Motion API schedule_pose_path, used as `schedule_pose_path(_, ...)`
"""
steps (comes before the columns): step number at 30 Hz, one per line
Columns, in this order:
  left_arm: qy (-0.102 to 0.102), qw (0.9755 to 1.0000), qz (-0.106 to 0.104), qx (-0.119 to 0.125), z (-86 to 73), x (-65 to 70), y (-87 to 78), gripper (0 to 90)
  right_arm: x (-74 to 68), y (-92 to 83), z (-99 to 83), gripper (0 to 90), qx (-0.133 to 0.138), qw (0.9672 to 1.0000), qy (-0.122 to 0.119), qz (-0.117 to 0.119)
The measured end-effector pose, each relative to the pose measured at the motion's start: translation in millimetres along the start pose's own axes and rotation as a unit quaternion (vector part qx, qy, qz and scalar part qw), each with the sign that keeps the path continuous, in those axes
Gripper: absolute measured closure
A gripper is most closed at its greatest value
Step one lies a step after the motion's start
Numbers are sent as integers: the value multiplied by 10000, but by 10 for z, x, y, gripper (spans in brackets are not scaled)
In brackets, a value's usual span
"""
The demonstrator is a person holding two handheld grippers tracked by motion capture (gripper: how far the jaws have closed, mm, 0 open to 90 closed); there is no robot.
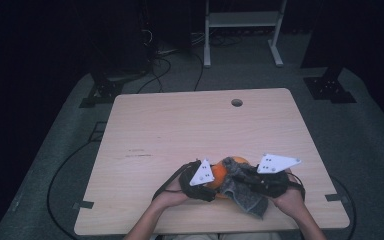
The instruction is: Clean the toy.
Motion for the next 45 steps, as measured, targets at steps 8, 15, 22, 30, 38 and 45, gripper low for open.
schedule_pose_path(8, -843, 9962, -54, 231, 20, -41, 70, 248, 189, -98, -205, 749, -34, 9986, 435, -300)
schedule_pose_path(15, -263, 9994, -51, 205, 47, 79, 65, 322, -14, -92, -4, 748, -10, 9999, 17, 130)
schedule_pose_path(22, -180, 9996, -133, 198, 1, 74, 38, 338, 367, -214, -311, 753, -392, 9969, 600, -313)
schedule_pose_path(30, 215, 9996, -156, 114, 37, 142, 61, 347, 111, -218, 4, 757, -139, 9998, 64, -95)
schedule_pose_path(38, -514, 9978, -153, 393, 90, 86, 75, 252, 160, -126, -125, 760, -350, 9991, 204, -81)
schedule_pose_path(45, 368, 9989, -154, 264, 117, 224, 80, 363, 54, -230, 43, 761, -165, 9998, -15, 82)
Point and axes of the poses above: each handheld gripper's, and its own axes: y roughly forward along the jaws, z roughly out of its top, x roughly to its right, the point moved 3 cm from there along y, roughly forward along the jaws, and after that the axes turned 4 degrees about z, right-handed, at the moved point
